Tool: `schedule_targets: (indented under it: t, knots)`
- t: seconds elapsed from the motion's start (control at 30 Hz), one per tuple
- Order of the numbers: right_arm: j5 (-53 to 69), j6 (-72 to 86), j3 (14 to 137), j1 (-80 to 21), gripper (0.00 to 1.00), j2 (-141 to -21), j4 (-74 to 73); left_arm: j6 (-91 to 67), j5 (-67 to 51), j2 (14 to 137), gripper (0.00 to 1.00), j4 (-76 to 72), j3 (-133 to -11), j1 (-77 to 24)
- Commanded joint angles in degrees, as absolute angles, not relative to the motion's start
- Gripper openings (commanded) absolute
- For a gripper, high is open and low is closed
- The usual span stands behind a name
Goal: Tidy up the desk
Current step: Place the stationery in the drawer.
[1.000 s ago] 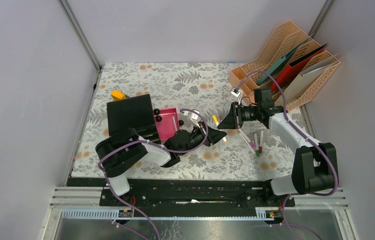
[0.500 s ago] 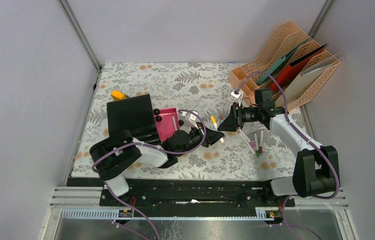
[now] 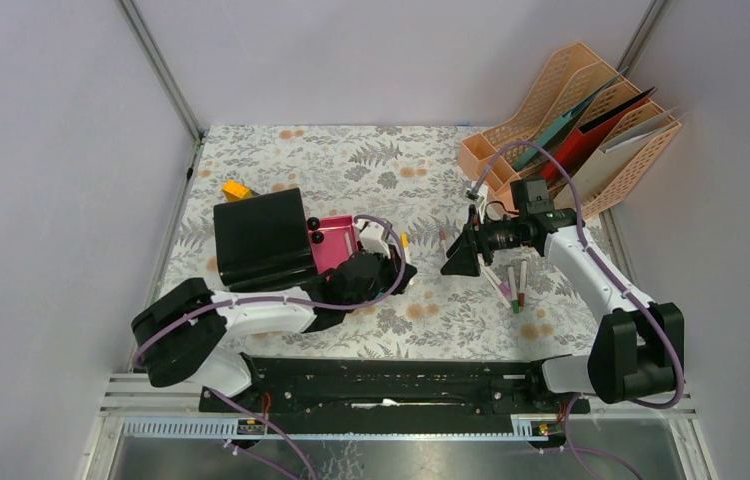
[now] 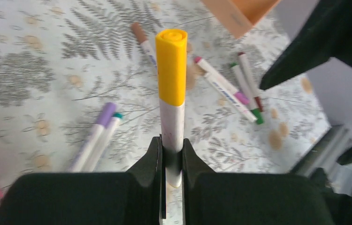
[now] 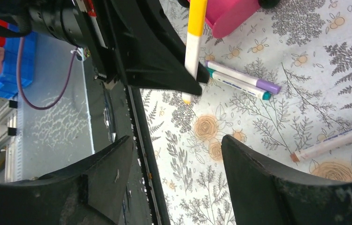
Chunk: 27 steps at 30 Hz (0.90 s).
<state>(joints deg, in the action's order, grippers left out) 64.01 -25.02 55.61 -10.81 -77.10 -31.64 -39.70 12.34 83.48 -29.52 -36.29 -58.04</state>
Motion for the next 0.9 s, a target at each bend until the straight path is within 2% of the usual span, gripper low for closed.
schedule_targets:
  t: [0.0,0.2,0.37,0.87]
  knots:
    - [61.0,-29.4,58.1,-10.7,0.76,-75.7,-34.9,-33.1,22.9,79.6,0.00,-10.3,-42.5,-58.0]
    - [59.3,-29.8,58.2,-10.7,0.77,-75.1,-34.9,-32.7,35.3,80.9,0.00,6.4,-49.5,-57.7]
    - [58.5,-29.8,58.2,-10.7,0.77,-75.0,-34.9,-33.6,36.6,83.7,0.00,11.7,-52.6,-54.5]
    - [57.5,-30.0,58.3,-10.7,0.77,-75.5,-35.0,-33.4,39.6,87.9,0.00,12.7,-54.2,-47.4]
